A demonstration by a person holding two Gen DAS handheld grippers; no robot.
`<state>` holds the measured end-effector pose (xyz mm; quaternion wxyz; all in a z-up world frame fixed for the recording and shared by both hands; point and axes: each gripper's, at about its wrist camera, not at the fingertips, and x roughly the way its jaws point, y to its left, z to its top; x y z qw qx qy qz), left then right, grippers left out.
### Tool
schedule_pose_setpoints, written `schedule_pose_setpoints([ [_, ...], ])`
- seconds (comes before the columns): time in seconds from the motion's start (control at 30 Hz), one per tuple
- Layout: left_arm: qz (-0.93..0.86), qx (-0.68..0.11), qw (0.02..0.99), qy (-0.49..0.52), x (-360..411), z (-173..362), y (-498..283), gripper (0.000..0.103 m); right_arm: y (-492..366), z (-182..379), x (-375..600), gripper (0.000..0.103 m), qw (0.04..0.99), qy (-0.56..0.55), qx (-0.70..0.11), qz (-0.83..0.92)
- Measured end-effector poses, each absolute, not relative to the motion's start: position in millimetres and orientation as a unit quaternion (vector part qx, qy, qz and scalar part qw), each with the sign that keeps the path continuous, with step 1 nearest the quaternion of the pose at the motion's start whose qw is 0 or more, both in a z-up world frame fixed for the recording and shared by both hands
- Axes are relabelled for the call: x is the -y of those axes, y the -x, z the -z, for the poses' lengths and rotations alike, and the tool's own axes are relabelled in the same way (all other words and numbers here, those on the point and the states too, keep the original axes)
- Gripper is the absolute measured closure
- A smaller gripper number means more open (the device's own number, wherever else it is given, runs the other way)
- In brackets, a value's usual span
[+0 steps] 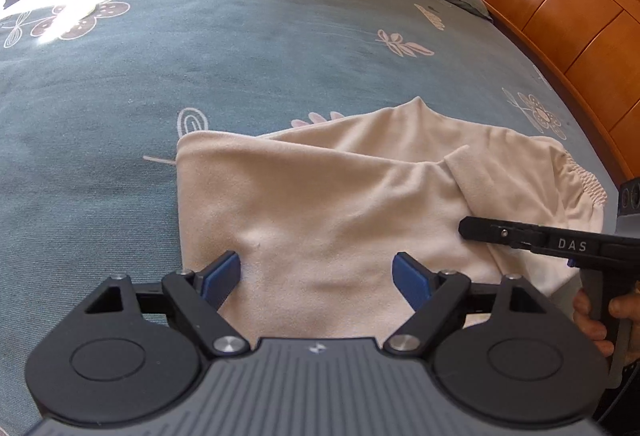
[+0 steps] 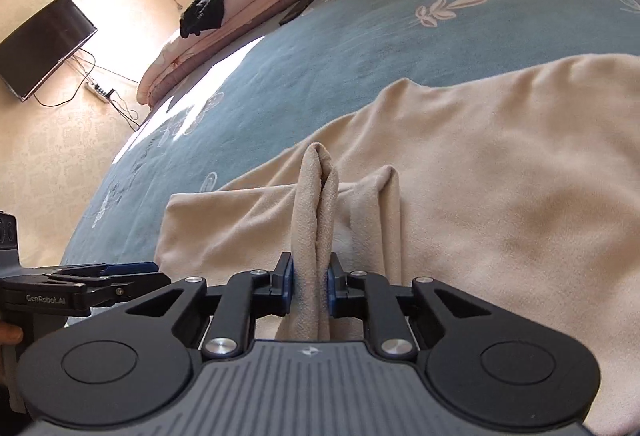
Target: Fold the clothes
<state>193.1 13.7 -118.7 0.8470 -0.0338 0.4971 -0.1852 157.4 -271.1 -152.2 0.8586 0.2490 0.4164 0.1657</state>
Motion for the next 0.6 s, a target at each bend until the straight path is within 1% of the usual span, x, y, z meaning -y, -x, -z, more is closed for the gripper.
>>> schedule_pose_setpoints([
  [0.03,0.182,-0.499,0.847,0.028,-13.0,122.5,-193.0,0.020,-158.9,160.8,274.6,0.087,0.855,-0.258,-0.422,-0.155],
  [0.07,0.180,-0.500,0.847,0.023,-12.2,125.9,-193.1,0.020,-154.2,162.8,280.7,0.085,0.852,-0.281,-0.411,-0.161],
  [0.13,0.185,-0.497,0.848,0.016,-11.4,127.9,-190.0,0.017,-144.7,156.0,287.5,0.074,0.858,-0.289,-0.393,-0.161],
  [0.17,0.187,-0.496,0.848,0.015,-11.1,128.2,-189.8,0.016,-140.6,152.6,290.3,0.060,0.865,-0.285,-0.382,-0.156],
  [0.2,0.188,-0.495,0.848,0.013,-10.9,128.5,-189.7,0.016,-136.6,149.2,293.1,0.040,0.872,-0.280,-0.372,-0.151],
  [0.23,0.188,-0.495,0.848,0.013,-10.5,128.6,-190.0,0.016,-132.6,145.8,295.8,0.031,0.879,-0.275,-0.361,-0.146],
  [0.27,0.188,-0.495,0.848,0.014,-10.6,128.6,-190.3,0.016,-132.5,145.6,296.9,0.028,0.887,-0.259,-0.358,-0.132],
  [0.33,0.189,-0.493,0.849,0.020,-12.1,128.7,-190.2,0.016,-138.9,153.0,299.1,0.028,0.884,-0.252,-0.373,-0.123],
  [0.5,0.196,-0.489,0.850,0.026,-16.3,131.0,-188.5,0.016,-150.8,166.5,294.2,0.028,0.867,-0.292,-0.375,-0.150],
  [0.6,0.198,-0.489,0.849,0.028,-17.8,131.9,-190.3,0.016,-158.2,166.1,281.6,0.028,0.868,-0.279,-0.375,-0.166],
])
